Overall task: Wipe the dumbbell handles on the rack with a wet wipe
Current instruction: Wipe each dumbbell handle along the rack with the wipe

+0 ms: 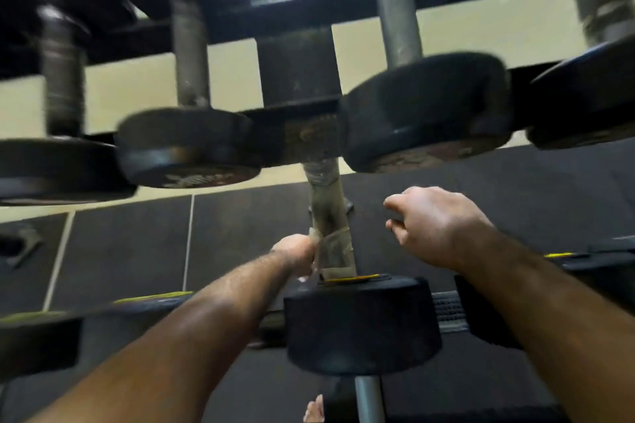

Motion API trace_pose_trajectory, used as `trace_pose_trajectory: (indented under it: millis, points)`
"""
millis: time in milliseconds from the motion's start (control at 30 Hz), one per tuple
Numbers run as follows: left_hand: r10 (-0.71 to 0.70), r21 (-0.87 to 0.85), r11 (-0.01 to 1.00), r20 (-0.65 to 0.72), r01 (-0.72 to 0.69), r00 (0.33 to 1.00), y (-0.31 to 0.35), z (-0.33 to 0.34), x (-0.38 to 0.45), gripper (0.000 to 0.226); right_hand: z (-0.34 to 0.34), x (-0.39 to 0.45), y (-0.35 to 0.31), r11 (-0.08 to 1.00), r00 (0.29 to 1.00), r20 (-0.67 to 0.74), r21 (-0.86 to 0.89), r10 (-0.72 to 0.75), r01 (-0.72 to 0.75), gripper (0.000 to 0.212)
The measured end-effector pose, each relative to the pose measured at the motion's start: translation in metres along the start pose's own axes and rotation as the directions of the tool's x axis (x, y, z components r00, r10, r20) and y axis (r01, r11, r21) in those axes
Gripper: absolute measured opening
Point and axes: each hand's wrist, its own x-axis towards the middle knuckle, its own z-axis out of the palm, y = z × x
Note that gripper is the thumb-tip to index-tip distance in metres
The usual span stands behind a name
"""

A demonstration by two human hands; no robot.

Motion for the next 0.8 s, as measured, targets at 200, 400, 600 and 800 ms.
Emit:
trace_pose_trajectory:
  millis: [200,400,600,800]
  points:
    - [-0.287,-0.563,0.825,-0.49,-0.048,0.823,0.014,-0.058,-0.157,0.01,-0.043,-0.063,-0.034,0.975,0.998,0.015,0.212,-0.066,0.061,0.021]
    - [-0.482,-0.837,0.156,-0.528,-0.524,0.699,0.073,-0.129,-0.361,0.024,-0.11,-0.146,-0.068,0.625,0.999,0.034,0.779,0.028,-0.044,0.031]
    - [-0.319,-0.65,-0.105,-0.695,-0.753,0.644,0.109,-0.198,-0.527,0.032,-0.224,-0.236,-0.099,-0.232,0.907,0.295,0.9,-0.299,-0.37,0.041]
    - [-0.358,-0.572,-0.099,-0.743,-0.814,0.566,0.107,-0.246,-0.613,0.054,-0.315,-0.299,-0.104,-0.258,0.899,0.034,0.953,-0.437,-0.161,0.037]
